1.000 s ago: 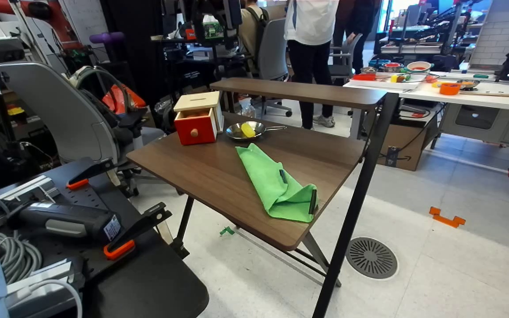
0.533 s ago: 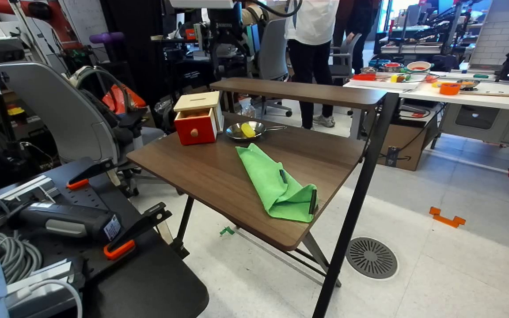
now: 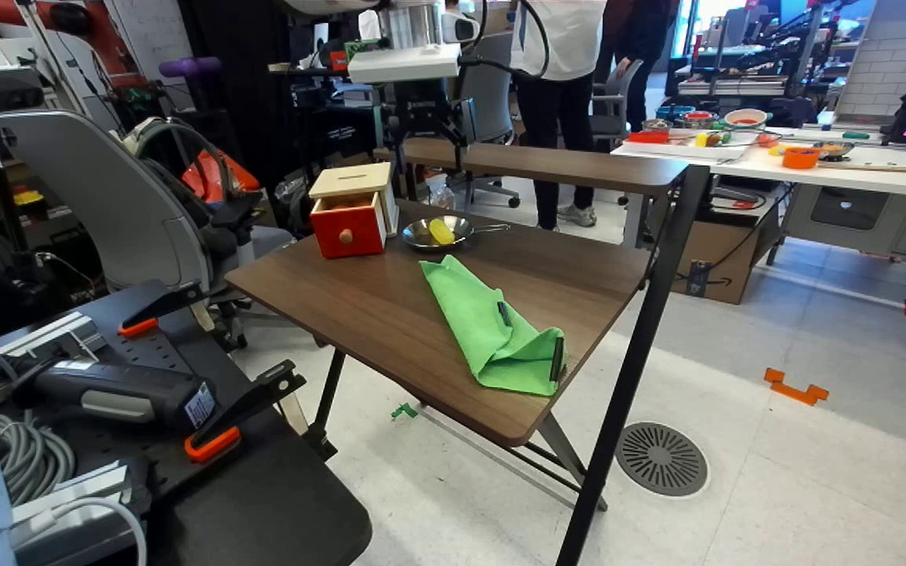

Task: Remove the maize from the pan

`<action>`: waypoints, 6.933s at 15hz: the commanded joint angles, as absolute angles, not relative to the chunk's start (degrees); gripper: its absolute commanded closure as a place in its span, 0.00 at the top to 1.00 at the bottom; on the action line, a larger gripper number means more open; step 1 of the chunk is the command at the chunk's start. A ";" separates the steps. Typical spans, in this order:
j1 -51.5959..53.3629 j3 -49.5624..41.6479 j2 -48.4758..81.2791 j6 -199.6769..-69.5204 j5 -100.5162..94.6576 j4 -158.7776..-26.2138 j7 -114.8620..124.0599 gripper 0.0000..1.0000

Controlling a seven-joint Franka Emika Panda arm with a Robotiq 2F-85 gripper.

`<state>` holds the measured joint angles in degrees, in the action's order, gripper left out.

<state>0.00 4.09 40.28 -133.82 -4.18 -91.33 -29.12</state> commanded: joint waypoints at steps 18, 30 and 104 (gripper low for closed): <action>5.51 4.51 64.90 -122.57 -14.10 -61.83 -34.49 1.00; 7.39 4.17 71.78 -115.61 -13.54 -50.25 -35.70 0.42; -5.52 4.79 34.32 -120.55 -0.53 -100.81 -21.45 1.00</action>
